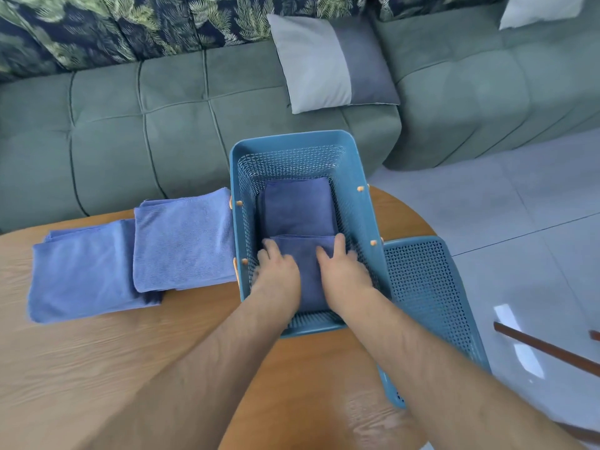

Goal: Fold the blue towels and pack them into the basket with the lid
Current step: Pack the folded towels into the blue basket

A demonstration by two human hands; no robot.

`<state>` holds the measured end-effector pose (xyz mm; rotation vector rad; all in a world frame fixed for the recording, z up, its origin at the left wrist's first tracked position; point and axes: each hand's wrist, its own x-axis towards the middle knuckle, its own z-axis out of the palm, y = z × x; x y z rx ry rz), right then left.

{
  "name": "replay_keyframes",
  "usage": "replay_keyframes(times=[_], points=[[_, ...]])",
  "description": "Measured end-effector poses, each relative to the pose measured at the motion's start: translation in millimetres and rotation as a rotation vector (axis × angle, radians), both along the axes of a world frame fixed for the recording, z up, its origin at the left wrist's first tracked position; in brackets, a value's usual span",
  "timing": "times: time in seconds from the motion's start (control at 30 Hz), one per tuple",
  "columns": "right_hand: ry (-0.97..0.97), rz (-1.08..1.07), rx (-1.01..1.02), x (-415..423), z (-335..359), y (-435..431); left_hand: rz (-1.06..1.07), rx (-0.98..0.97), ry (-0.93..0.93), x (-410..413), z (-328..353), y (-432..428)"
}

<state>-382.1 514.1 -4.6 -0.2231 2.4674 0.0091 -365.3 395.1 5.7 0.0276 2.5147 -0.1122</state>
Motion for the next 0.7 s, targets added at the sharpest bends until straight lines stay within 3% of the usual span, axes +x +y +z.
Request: replay_keyframes(times=[0.13, 0.4, 0.57, 0.7], points=[[0.119, 0.210, 0.101, -1, -3, -1, -0.153, -0.121, 0.010, 0, -19, -2], [-0.039, 0.241, 0.124, -14, -8, -12, -0.164, -0.137, -0.073, -10, -28, 4], [0.196, 0.179, 0.005, -21, 45, -13, -0.224, -0.050, 0.264, -13, 18, -15], [0.402, 0.177, -0.129, -23, 79, -38, -0.130, 0.058, 0.601, -18, 53, -59]])
